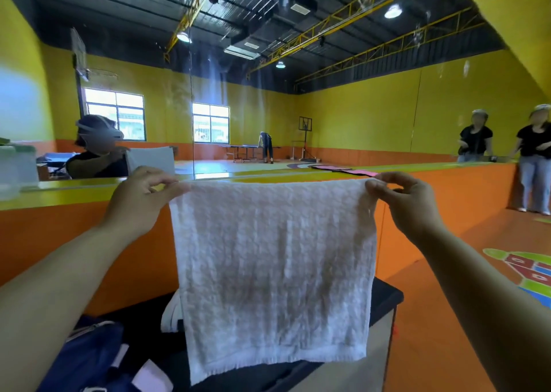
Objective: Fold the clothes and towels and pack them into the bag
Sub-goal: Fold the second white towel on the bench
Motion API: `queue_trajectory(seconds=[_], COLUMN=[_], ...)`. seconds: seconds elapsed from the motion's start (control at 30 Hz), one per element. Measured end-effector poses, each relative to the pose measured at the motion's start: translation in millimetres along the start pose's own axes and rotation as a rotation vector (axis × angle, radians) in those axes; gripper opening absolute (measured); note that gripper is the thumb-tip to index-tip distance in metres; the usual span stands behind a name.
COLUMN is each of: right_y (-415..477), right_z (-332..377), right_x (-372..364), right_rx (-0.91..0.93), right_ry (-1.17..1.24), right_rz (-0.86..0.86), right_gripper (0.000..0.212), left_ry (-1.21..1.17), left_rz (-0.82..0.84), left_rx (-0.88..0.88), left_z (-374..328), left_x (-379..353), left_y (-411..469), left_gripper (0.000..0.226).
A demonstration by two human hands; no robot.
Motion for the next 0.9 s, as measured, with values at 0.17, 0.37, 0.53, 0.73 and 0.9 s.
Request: queue_trajectory(seconds=[0.17, 0.37, 0.53, 0.73, 0.9], right_y=[0, 4, -11, -6, -5], right_z=[5, -48, -137, -219, -263], right_x=[-5, -43, -94, -142, -171], right_rx=[-0.031, -0.177, -0.399, -0.465, -0.487], right_ry=[0.136, 0.088, -0.028, -0.132, -0.133], right_rz=[0.012, 0.06, 0.19, 0.204, 0.188], right_gripper=[0.016, 0.015, 0.012, 0.012, 0.013], left_ry=[-0.118, -0.027, 0.045, -0.072, -0.085], left_rz=[0.012, 0.085, 0.23, 0.201, 0.129], left_rx=[0.028, 0.213, 0.426, 0.658, 0.694], left_z=[-7, 49, 119, 191, 225], left_x=[7, -23, -73, -119, -141], left_y=[6, 11, -12, -28, -35], left_gripper=[0.008, 0.008, 0.008, 0.006, 0.008])
Point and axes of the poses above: each hand's wrist, its own y-axis towards the middle knuckle, its own x-axis out of the back of the hand, z = x × y, the point moved 10 cm from there along y, towards the middle knuckle, and after that the axes turned 11 degrees about -z, right-handed, at the moved point
